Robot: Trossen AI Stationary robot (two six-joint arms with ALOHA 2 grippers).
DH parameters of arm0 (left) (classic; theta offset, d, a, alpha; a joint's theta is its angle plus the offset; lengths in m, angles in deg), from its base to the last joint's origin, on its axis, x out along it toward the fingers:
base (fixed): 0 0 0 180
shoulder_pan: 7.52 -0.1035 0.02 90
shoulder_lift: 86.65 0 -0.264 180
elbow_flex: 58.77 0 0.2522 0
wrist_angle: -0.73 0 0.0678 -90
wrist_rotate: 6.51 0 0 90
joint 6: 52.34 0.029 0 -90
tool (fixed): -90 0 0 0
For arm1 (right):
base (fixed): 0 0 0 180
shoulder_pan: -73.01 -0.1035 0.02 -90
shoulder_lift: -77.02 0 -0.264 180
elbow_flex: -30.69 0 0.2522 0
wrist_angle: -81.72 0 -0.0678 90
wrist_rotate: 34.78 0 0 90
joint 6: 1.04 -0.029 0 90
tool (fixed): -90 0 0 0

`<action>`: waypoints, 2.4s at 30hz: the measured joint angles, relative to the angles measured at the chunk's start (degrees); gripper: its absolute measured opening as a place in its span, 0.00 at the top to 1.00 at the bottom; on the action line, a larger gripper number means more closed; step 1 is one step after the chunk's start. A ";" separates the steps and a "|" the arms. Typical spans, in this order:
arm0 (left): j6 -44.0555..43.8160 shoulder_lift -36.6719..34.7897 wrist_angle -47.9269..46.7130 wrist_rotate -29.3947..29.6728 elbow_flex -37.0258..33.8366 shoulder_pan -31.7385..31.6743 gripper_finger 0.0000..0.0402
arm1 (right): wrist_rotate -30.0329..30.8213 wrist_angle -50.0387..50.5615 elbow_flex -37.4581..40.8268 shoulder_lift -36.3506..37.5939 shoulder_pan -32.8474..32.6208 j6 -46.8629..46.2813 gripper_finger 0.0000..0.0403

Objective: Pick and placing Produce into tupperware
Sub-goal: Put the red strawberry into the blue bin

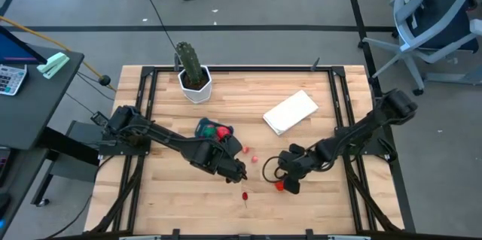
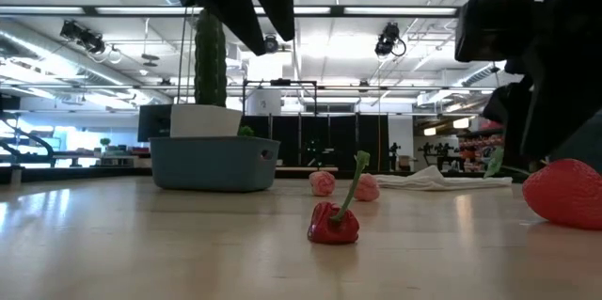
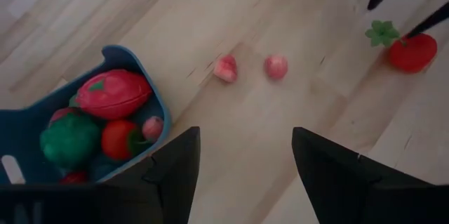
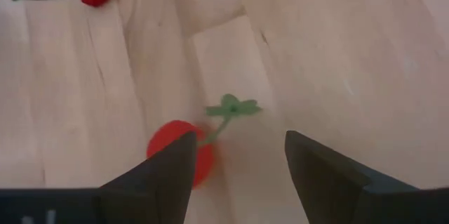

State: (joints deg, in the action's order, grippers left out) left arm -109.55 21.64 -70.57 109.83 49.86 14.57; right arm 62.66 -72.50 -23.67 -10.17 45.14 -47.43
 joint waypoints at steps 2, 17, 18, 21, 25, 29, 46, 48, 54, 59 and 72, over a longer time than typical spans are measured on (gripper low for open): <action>0.00 0.00 -0.02 0.00 0.00 0.00 0.43 | -0.56 -1.56 0.00 -0.61 -0.02 -0.04 0.44; 1.51 0.00 -0.09 0.00 0.00 0.00 0.43 | -1.08 -2.27 0.00 -0.67 0.50 -2.69 0.46; 1.51 0.00 -0.09 0.00 0.00 0.00 0.43 | -1.08 -1.93 0.00 -0.67 0.50 -2.82 0.47; 1.51 0.00 -0.11 0.00 0.00 -0.04 0.43 | -1.08 -1.91 0.00 -0.67 0.50 -2.96 0.50; 1.51 0.00 -0.11 0.00 0.00 -0.07 0.43 | -0.40 -1.98 0.00 -0.67 0.48 -3.02 0.52; 1.49 0.00 -0.11 0.00 0.00 -0.07 0.43 | -0.34 -2.30 0.00 -0.67 0.48 -3.02 0.53; 1.49 0.00 -0.37 0.05 0.00 -0.06 0.43 | -1.66 -6.92 0.00 -5.79 1.26 -2.05 0.53; 1.49 0.00 -0.40 0.05 0.00 -0.05 0.43 | -2.30 -6.99 0.00 -5.10 1.24 -2.15 0.53; 2.13 0.00 -0.67 0.05 0.00 -0.09 0.43 | -5.49 -6.19 0.00 -1.82 1.09 -2.94 0.53; 2.64 0.00 -0.63 0.05 0.00 -0.09 0.43 | -6.07 -0.50 0.00 1.75 0.65 -3.65 0.53; 2.80 -0.02 -0.56 0.05 0.00 -0.17 0.43 | -4.81 6.17 0.00 3.42 -6.69 -11.92 0.53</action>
State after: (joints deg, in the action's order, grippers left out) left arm -106.75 21.62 -71.12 109.88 49.86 14.40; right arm 57.85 -66.33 -23.67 -6.75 38.44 -59.35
